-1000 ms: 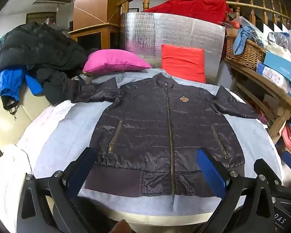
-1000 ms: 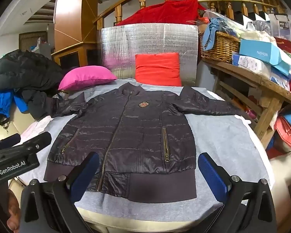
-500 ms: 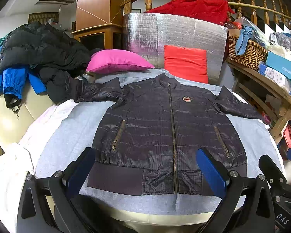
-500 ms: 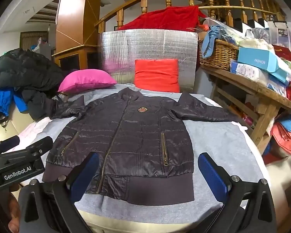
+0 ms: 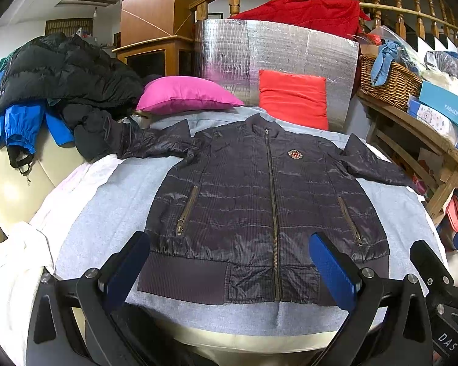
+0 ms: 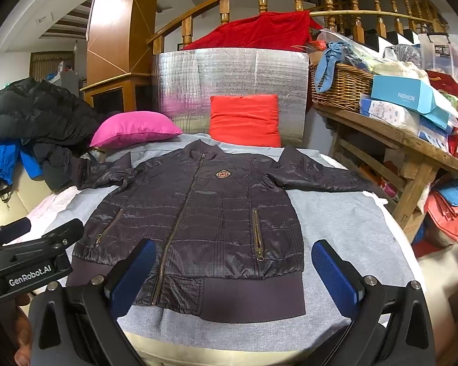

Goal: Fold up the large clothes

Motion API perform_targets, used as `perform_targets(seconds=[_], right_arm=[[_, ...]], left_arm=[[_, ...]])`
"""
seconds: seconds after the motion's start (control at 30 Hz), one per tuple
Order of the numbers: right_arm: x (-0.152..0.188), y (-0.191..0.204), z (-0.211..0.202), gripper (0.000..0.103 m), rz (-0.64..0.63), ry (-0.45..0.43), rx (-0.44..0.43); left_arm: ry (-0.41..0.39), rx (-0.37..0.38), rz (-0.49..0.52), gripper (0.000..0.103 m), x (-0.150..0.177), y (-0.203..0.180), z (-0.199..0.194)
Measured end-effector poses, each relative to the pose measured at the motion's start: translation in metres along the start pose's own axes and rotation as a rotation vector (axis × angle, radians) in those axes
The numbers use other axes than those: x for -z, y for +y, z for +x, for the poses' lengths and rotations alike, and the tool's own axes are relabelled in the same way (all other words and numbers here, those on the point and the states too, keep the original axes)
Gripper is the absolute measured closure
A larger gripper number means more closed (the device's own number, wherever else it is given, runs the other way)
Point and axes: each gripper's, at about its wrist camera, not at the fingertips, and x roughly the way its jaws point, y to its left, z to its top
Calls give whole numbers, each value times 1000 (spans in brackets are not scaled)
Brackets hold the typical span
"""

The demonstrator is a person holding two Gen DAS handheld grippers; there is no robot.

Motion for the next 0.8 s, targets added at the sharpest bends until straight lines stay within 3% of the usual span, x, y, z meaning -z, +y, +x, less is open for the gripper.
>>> perform_targets(seconds=[0.8], right_arm=[[-1, -1, 0, 0, 5, 0, 0]], left_arm=[[6, 0, 5, 0, 1, -1, 1]])
